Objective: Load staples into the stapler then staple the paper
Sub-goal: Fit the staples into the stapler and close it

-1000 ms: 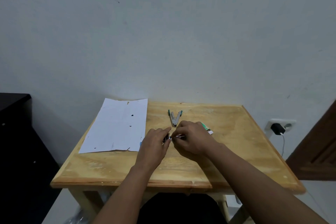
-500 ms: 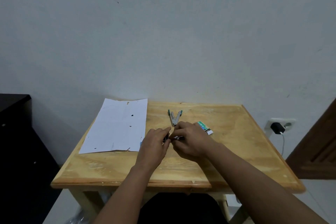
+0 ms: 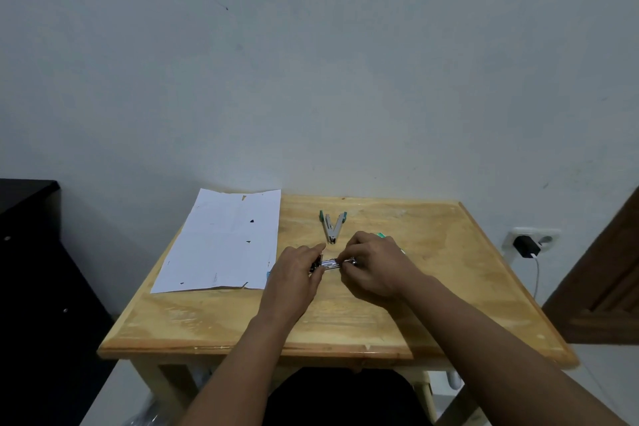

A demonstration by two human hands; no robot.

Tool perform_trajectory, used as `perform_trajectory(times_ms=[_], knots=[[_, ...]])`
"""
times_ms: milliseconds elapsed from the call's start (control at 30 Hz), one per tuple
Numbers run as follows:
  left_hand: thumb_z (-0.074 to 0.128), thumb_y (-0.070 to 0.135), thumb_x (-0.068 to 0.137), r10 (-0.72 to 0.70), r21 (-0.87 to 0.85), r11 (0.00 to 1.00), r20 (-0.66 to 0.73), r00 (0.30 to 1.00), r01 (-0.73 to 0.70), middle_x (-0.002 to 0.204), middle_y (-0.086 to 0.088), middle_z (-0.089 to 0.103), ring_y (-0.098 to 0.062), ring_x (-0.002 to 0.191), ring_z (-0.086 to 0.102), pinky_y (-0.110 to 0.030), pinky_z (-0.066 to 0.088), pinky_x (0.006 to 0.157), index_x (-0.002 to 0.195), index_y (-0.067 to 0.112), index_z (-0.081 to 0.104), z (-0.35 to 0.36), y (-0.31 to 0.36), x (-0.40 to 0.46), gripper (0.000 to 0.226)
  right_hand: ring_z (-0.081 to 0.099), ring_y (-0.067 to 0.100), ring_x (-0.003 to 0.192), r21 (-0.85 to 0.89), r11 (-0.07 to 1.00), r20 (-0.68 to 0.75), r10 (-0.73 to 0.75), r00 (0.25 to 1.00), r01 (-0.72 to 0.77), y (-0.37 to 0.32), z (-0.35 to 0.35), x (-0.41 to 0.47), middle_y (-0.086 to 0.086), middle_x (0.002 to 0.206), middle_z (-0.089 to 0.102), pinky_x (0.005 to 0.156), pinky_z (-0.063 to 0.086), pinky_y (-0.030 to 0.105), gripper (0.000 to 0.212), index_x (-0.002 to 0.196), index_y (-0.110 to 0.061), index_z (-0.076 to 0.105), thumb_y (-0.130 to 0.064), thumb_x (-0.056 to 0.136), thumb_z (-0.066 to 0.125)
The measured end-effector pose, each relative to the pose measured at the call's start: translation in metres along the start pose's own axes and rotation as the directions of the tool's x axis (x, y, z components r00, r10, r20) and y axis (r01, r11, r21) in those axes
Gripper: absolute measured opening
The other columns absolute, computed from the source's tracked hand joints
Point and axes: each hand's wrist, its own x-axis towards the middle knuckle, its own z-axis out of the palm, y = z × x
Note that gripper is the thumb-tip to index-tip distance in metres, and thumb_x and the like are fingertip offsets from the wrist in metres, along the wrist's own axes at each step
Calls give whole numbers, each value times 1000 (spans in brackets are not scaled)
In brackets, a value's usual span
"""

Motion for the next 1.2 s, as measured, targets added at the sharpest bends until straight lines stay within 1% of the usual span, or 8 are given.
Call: perform_trajectory(times_ms=[300, 467, 667, 833, 900, 1000, 1067, 1200], knots=[[65, 30, 101, 0, 11, 1000, 2, 1000, 0, 116, 9, 70, -10, 103, 53, -24, 47, 84, 148, 27, 55, 1, 0, 1, 49, 57, 13, 109, -19, 1000, 32, -4, 999, 5, 1, -3, 0, -8, 119, 63, 97, 41, 44, 31, 123, -35, 69, -44, 101, 49], [66, 31, 100, 3, 8, 1000, -6, 1000, -3, 118, 8, 71, -9, 103, 54, -22, 47, 84, 148, 27, 55, 0, 0, 0, 49, 58, 11, 105, -54, 998, 48, -26, 998, 29, 5, -4, -2, -10, 117, 63, 99, 37, 41, 30, 123, -38, 70, -44, 102, 50], [67, 31, 99, -15, -2, 1000, -7, 1000, 15, 117, 8, 71, -9, 102, 56, -25, 50, 85, 146, 28, 56, 0, 1, 0, 48, 60, 7, 93, 55, 997, -4, 49, 999, -49, 3, -3, 2, -13, 107, 66, 94, 51, 42, 23, 109, -33, 77, -39, 96, 59], [76, 29, 93, -116, -88, 990, -19, 993, 114, 104, 8, 67, -8, 91, 64, -26, 58, 79, 121, 32, 53, -2, 4, 0, 36, 63, 7, 92, 107, 984, 23, 140, 990, -142, 3, -7, 4, -14, 101, 68, 91, 57, 39, 13, 105, -29, 75, -33, 94, 70], [75, 30, 94, -91, -45, 995, -32, 995, 89, 100, 8, 67, -8, 87, 61, -24, 56, 76, 116, 30, 59, -2, 3, 0, 27, 64, 5, 93, 147, 975, 36, 161, 986, -165, 4, -8, 4, -18, 100, 68, 93, 57, 37, 18, 111, -31, 70, -33, 93, 73], [70, 28, 97, 21, 48, 999, -40, 999, -19, 105, 7, 72, -11, 92, 58, -28, 54, 77, 124, 26, 72, -1, 1, 0, 27, 66, 4, 95, 168, 966, 54, 189, 981, -195, 4, -10, 5, -19, 107, 72, 98, 55, 38, 29, 122, -33, 65, -34, 94, 73], [70, 25, 98, 98, 133, 987, -20, 995, -95, 108, 6, 71, -14, 95, 57, -29, 54, 74, 125, 26, 74, 2, -1, -1, 28, 66, 6, 99, 152, 967, 61, 199, 978, -206, 2, -11, 6, -15, 112, 74, 101, 53, 40, 31, 125, -33, 65, -34, 95, 72], [69, 26, 98, 109, 186, 977, 4, 994, -108, 109, 6, 65, -16, 94, 55, -31, 52, 68, 128, 32, 73, 3, 1, 0, 31, 67, 9, 106, 126, 968, 73, 211, 975, -219, 2, -10, 7, -12, 115, 75, 102, 52, 42, 30, 125, -33, 67, -32, 95, 72]])
